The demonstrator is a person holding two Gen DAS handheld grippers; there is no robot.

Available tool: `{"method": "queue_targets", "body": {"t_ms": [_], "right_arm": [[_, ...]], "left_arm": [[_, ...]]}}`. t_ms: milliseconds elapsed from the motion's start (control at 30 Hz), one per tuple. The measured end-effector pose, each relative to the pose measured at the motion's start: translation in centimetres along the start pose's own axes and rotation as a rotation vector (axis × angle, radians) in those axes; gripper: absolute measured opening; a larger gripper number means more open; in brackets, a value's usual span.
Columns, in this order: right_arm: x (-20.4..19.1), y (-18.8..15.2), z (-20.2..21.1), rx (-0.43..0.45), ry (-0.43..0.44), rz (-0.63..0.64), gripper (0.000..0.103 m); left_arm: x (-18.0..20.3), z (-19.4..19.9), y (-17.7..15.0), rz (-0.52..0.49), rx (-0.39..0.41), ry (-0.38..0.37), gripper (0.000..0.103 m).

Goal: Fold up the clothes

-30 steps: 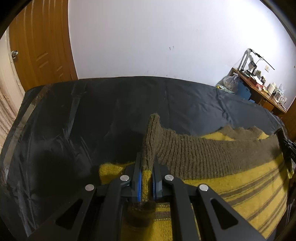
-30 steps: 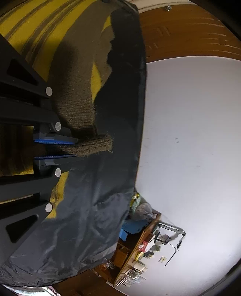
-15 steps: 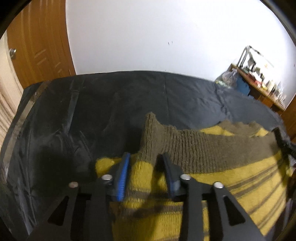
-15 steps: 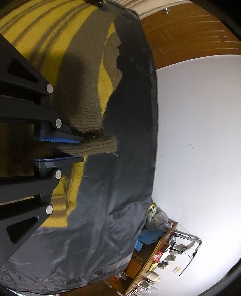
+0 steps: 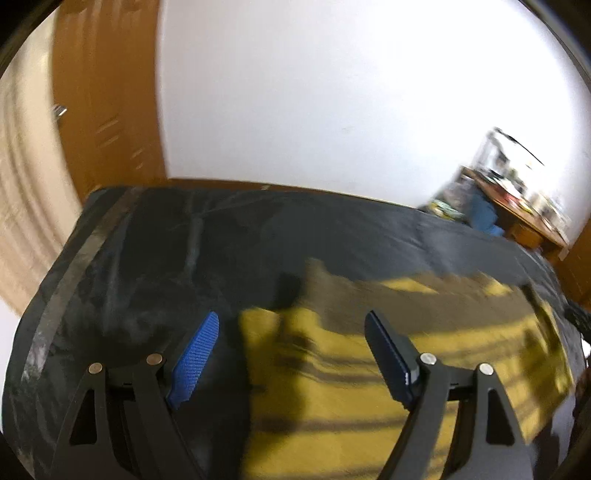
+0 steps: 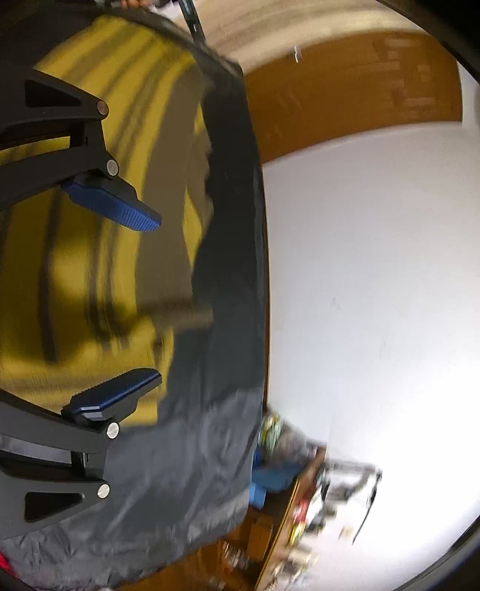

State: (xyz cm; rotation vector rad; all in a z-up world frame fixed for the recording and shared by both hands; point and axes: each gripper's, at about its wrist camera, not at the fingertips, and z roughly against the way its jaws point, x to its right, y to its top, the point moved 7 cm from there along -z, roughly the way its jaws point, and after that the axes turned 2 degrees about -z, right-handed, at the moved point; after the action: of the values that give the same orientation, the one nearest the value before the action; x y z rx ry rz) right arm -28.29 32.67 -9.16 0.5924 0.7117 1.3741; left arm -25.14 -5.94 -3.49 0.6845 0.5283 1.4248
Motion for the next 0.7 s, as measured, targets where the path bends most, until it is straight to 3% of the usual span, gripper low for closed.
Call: {"method": "queue_targets", "body": {"t_ms": [133,200,367,600,700], "right_arm": [[-3.3,-1.8,-1.2,-0.058,0.077,0.081,0.079],[-3.3,-2.5,-2.5,-0.095,0.073,0.083,0.079],[0.7,-4.1,-5.3,-0.167,-0.005,-0.004,0.079],[0.6,-4.5,-5.5,-0.171,-0.044,0.031,0.079],[0.8,-4.3,-5.1,-0.187,-0.036,0.007,0.079]], "left_arm": [[4.2,-0.8,-2.3,-0.143,-0.021,-0.057,0.084],[4.3,-2.3,-3.1,-0.175,-0.047,-0.027,0.084],[1.0,-5.3,-4.7,-0.104,-0.11,0.006,0.084],[0.4,-6.0,-5.2,-0.137,-0.119,0.032,0.084],[0.5,-5.6,-4.8,-0.09,-0.143,0.014,0.084]]}}
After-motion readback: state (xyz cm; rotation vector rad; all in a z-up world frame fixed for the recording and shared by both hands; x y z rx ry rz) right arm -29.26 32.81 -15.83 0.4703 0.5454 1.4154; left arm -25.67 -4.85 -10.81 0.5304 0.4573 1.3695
